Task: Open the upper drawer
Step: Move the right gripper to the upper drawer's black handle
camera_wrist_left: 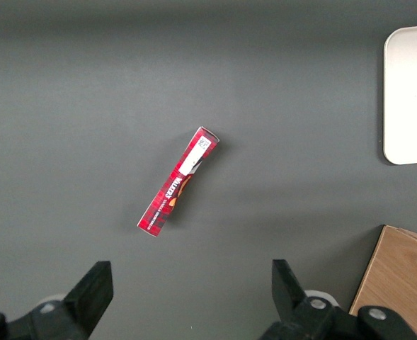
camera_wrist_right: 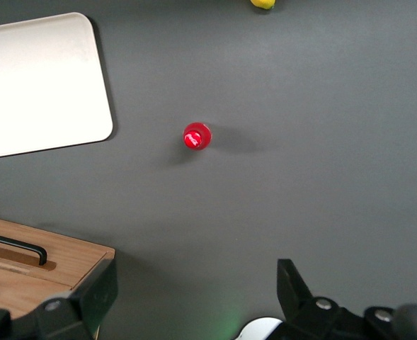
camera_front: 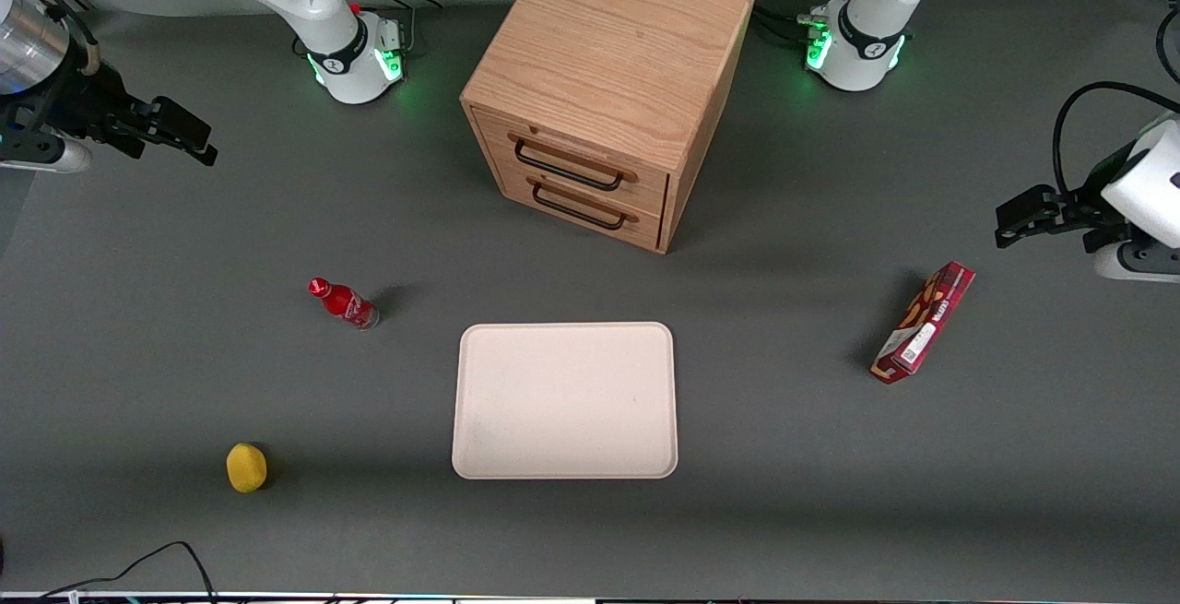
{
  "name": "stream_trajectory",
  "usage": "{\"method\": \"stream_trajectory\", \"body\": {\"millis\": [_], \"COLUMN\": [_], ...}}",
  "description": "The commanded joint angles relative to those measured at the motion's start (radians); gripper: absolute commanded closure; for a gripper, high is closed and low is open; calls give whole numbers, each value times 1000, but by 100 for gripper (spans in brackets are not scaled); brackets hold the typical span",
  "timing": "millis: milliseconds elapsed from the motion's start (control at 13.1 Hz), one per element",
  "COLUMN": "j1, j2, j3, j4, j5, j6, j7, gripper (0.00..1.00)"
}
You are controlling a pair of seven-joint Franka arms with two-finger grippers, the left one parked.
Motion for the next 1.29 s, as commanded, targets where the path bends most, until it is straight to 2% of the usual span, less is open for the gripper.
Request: {"method": "stream_trajectory", "body": {"millis": [0, 380, 533, 685, 761, 913, 1217], "j1": [10, 21, 51, 52, 53, 50, 51], "j2": [17, 16, 34, 60, 95, 166, 330], "j3": [-5, 3, 75, 135, 158, 243, 319], "j4": [32, 72, 136, 150, 165, 219, 288], "j5": [3, 17, 17, 24, 87, 126, 141], "j6": [-5, -57, -63, -51, -39, -36, -13], "j7": [25, -36, -206, -216, -221, -228, -558], "gripper": [0, 0, 0, 0, 0, 0, 0]}}
